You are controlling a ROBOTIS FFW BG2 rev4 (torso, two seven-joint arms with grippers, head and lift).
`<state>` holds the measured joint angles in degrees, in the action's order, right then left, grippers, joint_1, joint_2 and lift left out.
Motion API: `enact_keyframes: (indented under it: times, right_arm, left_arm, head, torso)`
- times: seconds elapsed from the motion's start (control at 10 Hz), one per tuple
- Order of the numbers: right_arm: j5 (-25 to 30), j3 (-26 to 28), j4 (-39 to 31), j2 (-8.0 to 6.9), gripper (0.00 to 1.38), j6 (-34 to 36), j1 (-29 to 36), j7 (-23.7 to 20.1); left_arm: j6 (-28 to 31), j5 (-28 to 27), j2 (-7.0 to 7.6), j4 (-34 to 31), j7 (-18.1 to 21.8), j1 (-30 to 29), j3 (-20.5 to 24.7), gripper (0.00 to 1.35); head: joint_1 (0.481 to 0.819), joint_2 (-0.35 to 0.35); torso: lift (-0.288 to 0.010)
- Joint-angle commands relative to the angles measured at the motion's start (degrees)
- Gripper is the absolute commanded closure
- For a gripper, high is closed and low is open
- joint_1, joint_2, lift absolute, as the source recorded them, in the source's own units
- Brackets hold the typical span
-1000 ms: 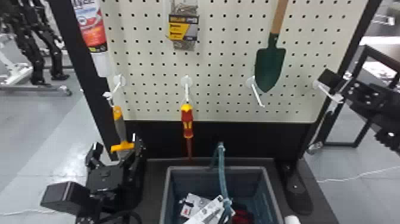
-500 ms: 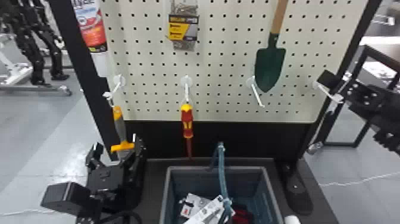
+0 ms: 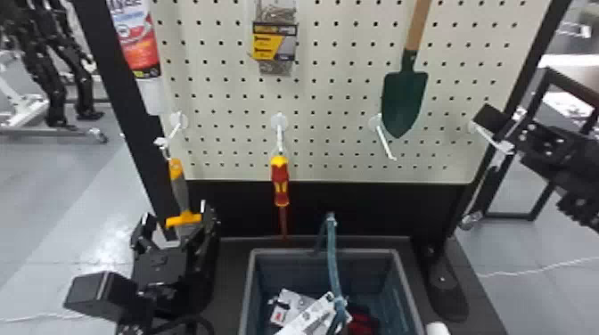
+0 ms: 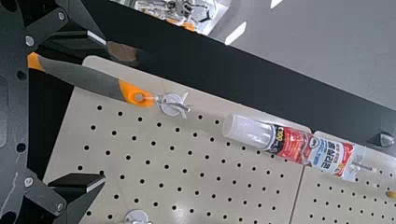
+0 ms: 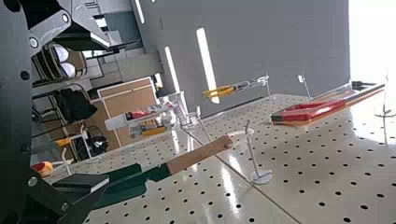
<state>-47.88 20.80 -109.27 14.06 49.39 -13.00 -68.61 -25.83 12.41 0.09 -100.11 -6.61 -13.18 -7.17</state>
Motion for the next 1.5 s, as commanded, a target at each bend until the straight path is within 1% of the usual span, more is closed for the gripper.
enact_keyframes:
  times: [0.0, 0.1, 0.3, 0.8, 1.4]
  right_arm:
    - [-0.1, 0.0, 0.0, 0.0, 0.28, 0.0, 0.1, 0.2]
    - [-0.2, -0.1, 0.0, -0.09, 0.28, 0.0, -0.1, 0.1]
    - [-0.2, -0.1, 0.4, -0.35, 0.28, 0.1, 0.0, 0.2]
    - [-0.2, -0.1, 0.6, -0.97, 0.28, 0.3, -0.2, 0.1]
    - [-0.3, -0.1, 0.9, -1.23, 0.28, 0.3, 0.0, 0.1]
  left_arm:
    - [0.1, 0.2, -0.24, 0.0, 0.0, -0.1, 0.0, 0.27]
    - [0.2, 0.2, -0.24, 0.0, 0.0, 0.1, -0.1, 0.27]
    - [0.2, 0.6, 0.44, 0.2, -0.1, 0.1, -0.4, 0.27]
    - [0.6, 0.8, 1.41, 0.3, -0.1, 0.4, -0.9, 0.27]
    - [1.0, 1.0, 1.76, 0.2, -0.2, 0.3, -1.0, 0.27]
  head:
    - [0.549, 0.0]
    - [0.549, 0.0]
    - [0.549, 0.0]
    - [0.549, 0.0]
    - [0.549, 0.0]
  torso:
    - [-0.1]
    - [-0.1]
    - [-0.1]
    - [-0.1]
    - [-0.1]
